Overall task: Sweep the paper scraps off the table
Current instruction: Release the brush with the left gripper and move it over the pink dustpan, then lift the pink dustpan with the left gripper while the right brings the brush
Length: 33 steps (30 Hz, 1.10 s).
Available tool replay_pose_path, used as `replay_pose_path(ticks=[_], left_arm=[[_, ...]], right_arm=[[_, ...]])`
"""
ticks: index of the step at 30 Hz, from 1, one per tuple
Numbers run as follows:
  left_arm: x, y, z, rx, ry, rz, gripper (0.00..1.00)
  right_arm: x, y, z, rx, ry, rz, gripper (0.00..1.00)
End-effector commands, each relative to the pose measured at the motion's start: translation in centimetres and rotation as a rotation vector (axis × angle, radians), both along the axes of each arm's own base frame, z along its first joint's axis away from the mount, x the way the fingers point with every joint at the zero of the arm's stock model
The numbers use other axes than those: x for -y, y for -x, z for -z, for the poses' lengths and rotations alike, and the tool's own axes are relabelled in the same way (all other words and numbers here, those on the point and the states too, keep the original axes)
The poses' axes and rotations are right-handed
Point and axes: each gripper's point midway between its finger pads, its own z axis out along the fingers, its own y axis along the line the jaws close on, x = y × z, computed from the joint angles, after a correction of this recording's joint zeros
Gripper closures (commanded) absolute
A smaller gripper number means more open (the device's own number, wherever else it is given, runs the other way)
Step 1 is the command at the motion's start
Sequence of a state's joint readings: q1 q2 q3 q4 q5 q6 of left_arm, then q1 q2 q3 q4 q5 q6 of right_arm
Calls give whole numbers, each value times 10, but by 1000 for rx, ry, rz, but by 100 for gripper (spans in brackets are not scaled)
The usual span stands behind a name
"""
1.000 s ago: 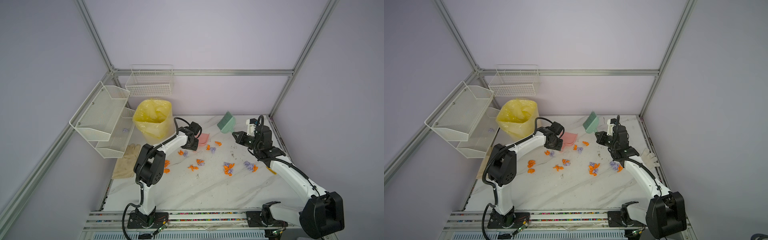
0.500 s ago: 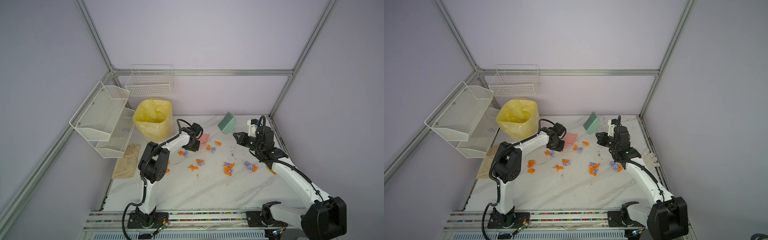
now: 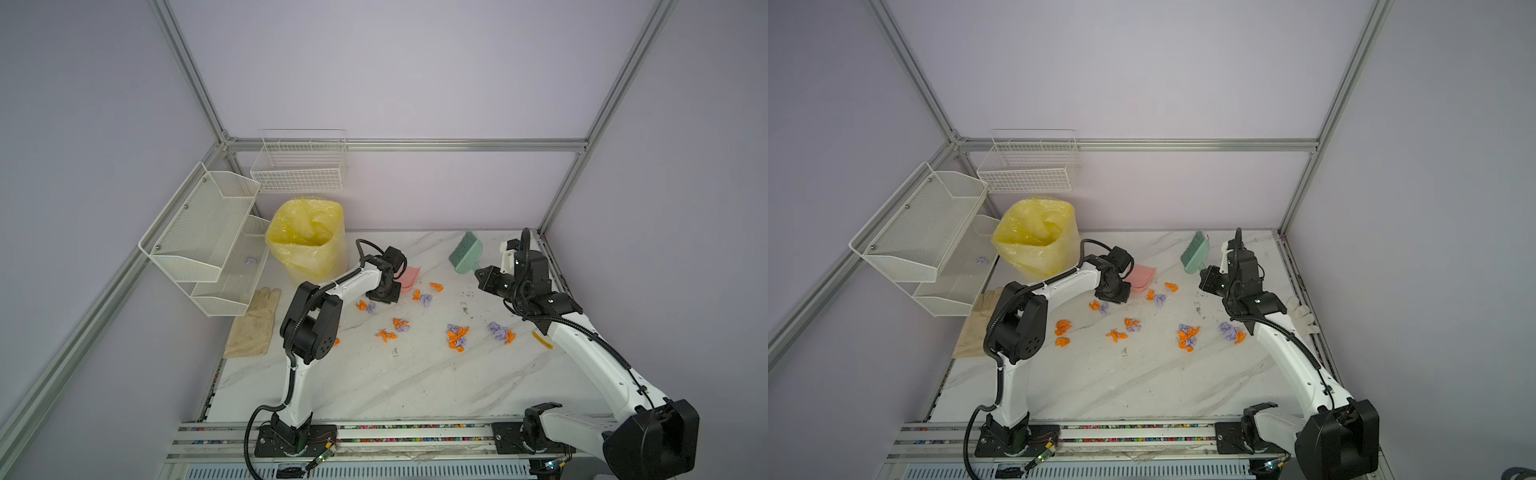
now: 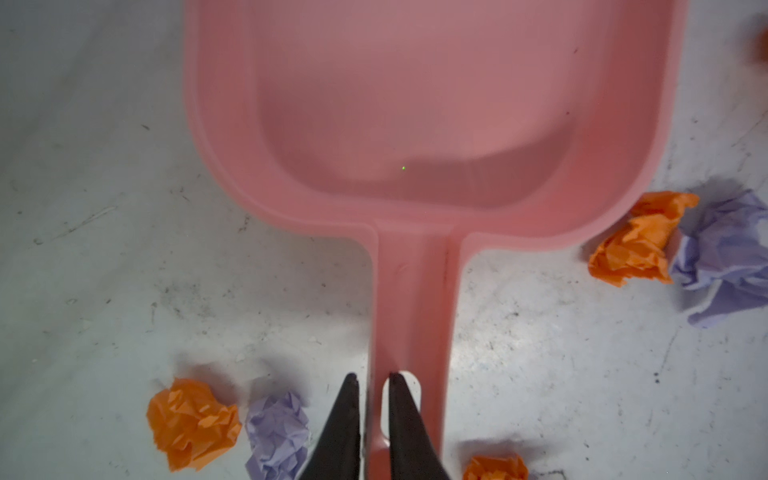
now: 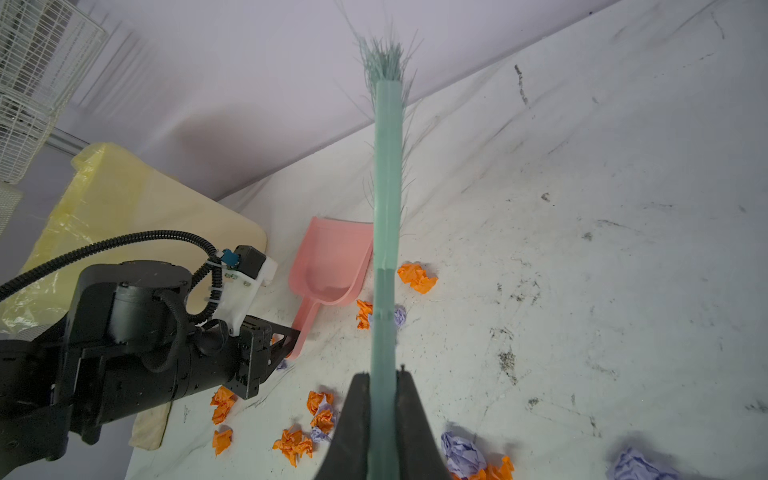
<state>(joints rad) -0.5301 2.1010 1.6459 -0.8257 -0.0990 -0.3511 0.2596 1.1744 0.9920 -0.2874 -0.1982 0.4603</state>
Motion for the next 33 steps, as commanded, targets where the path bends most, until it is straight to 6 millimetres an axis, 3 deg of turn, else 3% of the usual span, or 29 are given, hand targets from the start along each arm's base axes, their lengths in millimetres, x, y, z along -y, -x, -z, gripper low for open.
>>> replay_pose_path(ticks=[1,4,10,17,24,33], left_arm=[[14,-21,-30,71,57,17,91],[15,-22,-30,71,57,20,100],[14,-21,-32,69,49,21,100],[8,-11,-67,102,62,32,100],[-2,16,-92,79,66,73,100],[-21,64,-83,-51,-8,140,100]], right_arm=[[18,5,-4,-21,78,64,100],[23,8,2,-50,111,71,100],[26,10,6,-69,143,71,100],[28,8,11,-94,177,67,100],[28,-2,21,-122,214,63,100],[19,-12,39,-165,225,23,100]])
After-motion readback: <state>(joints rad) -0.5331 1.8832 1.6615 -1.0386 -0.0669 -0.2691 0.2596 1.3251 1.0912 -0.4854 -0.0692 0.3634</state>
